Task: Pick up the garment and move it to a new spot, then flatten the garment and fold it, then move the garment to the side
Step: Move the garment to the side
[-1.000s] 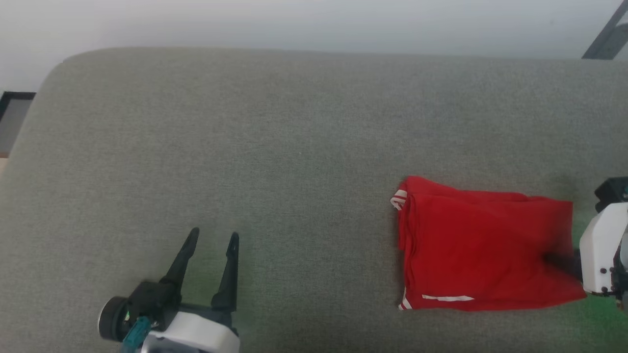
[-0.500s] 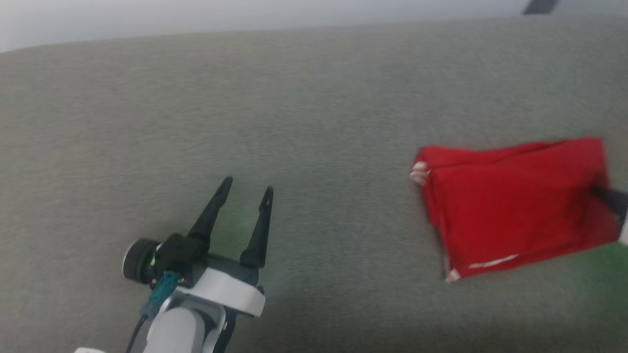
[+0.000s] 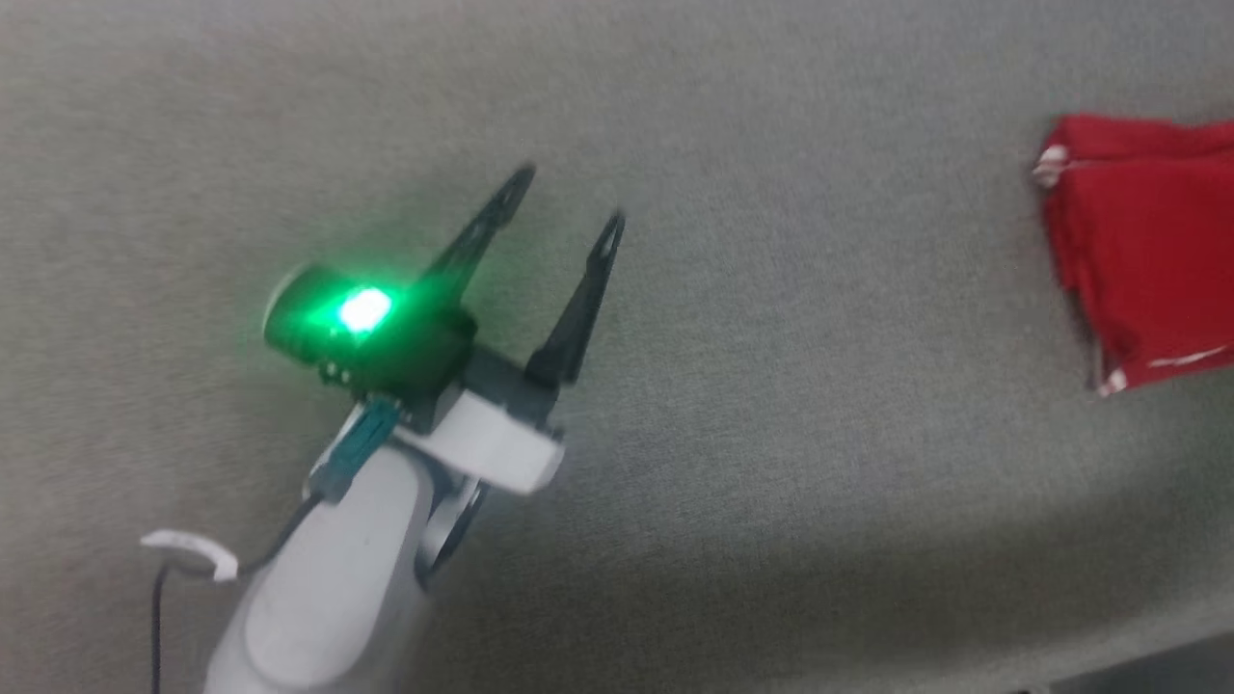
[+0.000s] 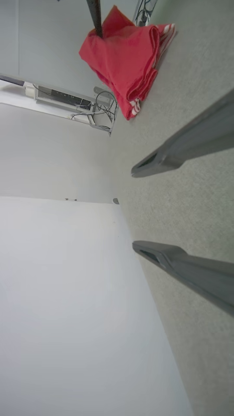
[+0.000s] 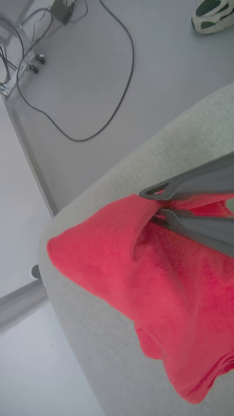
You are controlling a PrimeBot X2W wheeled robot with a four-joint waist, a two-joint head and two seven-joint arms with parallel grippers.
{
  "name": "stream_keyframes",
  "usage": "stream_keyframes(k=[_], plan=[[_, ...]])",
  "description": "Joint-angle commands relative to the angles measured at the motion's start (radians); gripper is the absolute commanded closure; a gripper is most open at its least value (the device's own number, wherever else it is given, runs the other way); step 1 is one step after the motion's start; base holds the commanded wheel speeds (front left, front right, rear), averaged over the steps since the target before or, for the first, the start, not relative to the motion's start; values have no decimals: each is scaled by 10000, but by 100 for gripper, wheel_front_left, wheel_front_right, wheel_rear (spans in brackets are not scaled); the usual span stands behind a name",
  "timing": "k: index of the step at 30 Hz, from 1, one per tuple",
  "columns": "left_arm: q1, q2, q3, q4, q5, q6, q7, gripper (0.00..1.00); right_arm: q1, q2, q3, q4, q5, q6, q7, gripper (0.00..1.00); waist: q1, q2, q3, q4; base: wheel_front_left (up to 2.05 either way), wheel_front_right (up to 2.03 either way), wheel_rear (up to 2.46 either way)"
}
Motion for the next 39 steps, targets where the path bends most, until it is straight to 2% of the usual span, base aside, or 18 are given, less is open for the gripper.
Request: stream_keyframes(k=[1, 8, 14, 20, 27, 28, 29, 30, 31, 39], plan=[[-554, 162, -324, 120, -28, -18, -40, 0, -463, 76, -41, 415, -43, -15, -380, 100, 0, -1, 658, -374, 0, 0, 0], [-1842, 264, -910, 305, -94, -18, -40, 0, -1751, 243, 300, 1310, -414, -17, -1247, 100, 0, -1, 1311, -449, 0, 0, 0], [-2650, 401, -1187, 178, -65, -18, -41, 0, -2871, 629, 1039, 2571, -1280, -17, -1865, 100, 0, -1, 1700, -445, 0, 0, 0], [-2996, 536, -1291, 204, 14, -18, -41, 0, -3464, 1028, 1388, 3703, -1539, -15, -2405, 100, 0, -1, 1904, -434, 0, 0, 0], [-3007, 715, -1365, 316, -201, -18, -41, 0, -3678, 1194, 1834, 4092, -1464, -15, -2706, 100, 0, -1, 1872, -474, 0, 0, 0], [-2966, 710, -1341, 341, -179, -18, -41, 0, -3689, 1162, 1912, 4092, -1476, -15, -2753, 57, 0, -1, 1818, -468, 0, 0, 0], [-2903, 692, -1312, 363, -161, -18, -41, 0, -3690, 1125, 1989, 4076, -1504, -15, -2823, 51, 0, -1, 1741, -456, 0, 0, 0], [-2831, 663, -1290, 372, -149, -18, -41, 0, -3660, 1103, 2109, 4051, -1542, -15, -2803, 51, 0, -1, 1645, -440, 0, 0, 0], [-2741, 629, -1269, 382, -158, -18, -42, 0, -3616, 1059, 2269, 4012, -1604, -15, -2808, 0, 0, -1, 1523, -418, 0, 0, 0], [-1302, 259, -635, 398, -531, -14, -42, 0, -2846, 823, 3971, 2994, -2182, -17, -3064, 0, 0, -1, -37, 67, 0, 0, 0]])
